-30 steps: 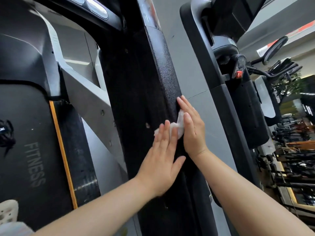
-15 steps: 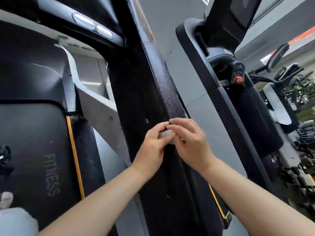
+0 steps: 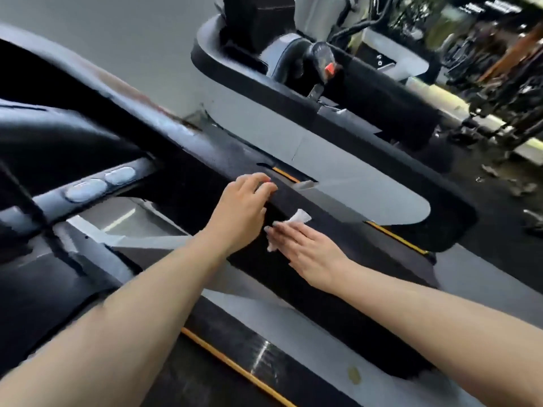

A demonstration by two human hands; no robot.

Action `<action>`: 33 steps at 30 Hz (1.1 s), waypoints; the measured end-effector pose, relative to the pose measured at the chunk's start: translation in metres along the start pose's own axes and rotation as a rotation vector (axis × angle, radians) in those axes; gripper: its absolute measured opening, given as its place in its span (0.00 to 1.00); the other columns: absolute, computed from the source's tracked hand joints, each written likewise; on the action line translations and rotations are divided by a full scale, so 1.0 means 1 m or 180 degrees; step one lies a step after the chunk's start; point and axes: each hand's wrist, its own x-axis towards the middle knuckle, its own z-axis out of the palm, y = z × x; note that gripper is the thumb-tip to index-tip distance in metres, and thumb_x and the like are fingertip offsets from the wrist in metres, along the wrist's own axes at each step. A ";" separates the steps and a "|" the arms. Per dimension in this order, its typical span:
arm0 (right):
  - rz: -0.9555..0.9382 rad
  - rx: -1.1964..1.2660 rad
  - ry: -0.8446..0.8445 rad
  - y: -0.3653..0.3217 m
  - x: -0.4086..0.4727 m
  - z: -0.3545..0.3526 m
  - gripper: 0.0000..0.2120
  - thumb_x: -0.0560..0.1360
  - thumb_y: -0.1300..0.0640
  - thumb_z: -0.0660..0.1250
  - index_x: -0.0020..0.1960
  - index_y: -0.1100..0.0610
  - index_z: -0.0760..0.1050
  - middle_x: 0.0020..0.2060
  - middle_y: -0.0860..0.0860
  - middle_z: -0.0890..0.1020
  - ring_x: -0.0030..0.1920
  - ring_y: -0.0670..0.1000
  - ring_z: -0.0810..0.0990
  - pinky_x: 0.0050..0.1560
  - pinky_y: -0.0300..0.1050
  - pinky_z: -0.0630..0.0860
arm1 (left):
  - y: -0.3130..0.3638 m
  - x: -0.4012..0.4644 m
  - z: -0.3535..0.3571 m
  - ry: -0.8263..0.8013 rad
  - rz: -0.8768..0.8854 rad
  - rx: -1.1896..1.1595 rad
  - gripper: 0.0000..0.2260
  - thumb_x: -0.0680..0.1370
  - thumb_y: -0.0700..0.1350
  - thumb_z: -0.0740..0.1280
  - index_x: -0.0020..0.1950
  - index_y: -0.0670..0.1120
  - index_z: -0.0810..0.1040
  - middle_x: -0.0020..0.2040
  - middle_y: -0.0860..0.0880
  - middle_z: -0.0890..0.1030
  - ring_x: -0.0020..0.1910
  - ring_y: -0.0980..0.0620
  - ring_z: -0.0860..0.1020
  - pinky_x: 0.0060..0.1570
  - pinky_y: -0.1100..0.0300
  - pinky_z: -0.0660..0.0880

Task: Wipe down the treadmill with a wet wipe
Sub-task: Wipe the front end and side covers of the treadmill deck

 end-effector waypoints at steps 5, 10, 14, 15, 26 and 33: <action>-0.0105 -0.0192 -0.0884 -0.023 0.045 -0.027 0.30 0.83 0.47 0.48 0.76 0.58 0.38 0.75 0.53 0.39 0.76 0.57 0.43 0.72 0.52 0.36 | -0.008 0.039 0.001 -0.0179 0.0609 0.0137 0.15 0.68 0.36 0.61 0.52 0.39 0.79 0.52 0.40 0.80 0.48 0.39 0.79 0.45 0.52 0.76; 0.0256 -0.0275 -0.0641 -0.023 -0.025 -0.010 0.30 0.75 0.45 0.59 0.73 0.56 0.58 0.73 0.50 0.65 0.74 0.54 0.59 0.75 0.54 0.43 | -0.003 0.050 0.023 -0.0777 0.0973 0.0317 0.17 0.76 0.45 0.53 0.52 0.41 0.79 0.53 0.41 0.80 0.51 0.40 0.78 0.51 0.50 0.72; 0.0122 -0.0412 -0.0370 -0.010 -0.056 0.000 0.29 0.71 0.45 0.63 0.69 0.57 0.68 0.70 0.51 0.67 0.73 0.56 0.54 0.74 0.52 0.38 | -0.004 0.046 0.030 -0.0514 0.1024 0.0375 0.14 0.76 0.44 0.55 0.48 0.41 0.79 0.50 0.44 0.80 0.49 0.42 0.78 0.54 0.53 0.63; 0.0052 -0.0357 -0.0360 -0.007 -0.054 0.000 0.30 0.71 0.45 0.63 0.69 0.58 0.67 0.70 0.52 0.66 0.75 0.56 0.52 0.74 0.53 0.38 | -0.004 0.046 0.031 -0.0458 0.1019 0.0364 0.13 0.75 0.43 0.56 0.48 0.41 0.79 0.49 0.44 0.80 0.49 0.42 0.78 0.54 0.53 0.63; -0.0633 -0.0361 -0.0291 0.010 -0.057 0.007 0.34 0.75 0.44 0.62 0.72 0.62 0.58 0.73 0.58 0.59 0.75 0.56 0.51 0.73 0.54 0.40 | 0.002 0.046 0.035 -0.0236 0.0675 0.0452 0.13 0.72 0.42 0.56 0.48 0.41 0.79 0.49 0.44 0.80 0.48 0.41 0.77 0.57 0.53 0.64; -0.0673 -0.0178 -0.0314 0.020 -0.072 0.007 0.38 0.69 0.41 0.69 0.70 0.61 0.63 0.71 0.55 0.63 0.74 0.53 0.54 0.75 0.52 0.41 | 0.001 0.049 0.035 -0.0321 0.0680 0.0566 0.16 0.72 0.44 0.55 0.50 0.42 0.80 0.50 0.45 0.80 0.48 0.42 0.78 0.59 0.53 0.64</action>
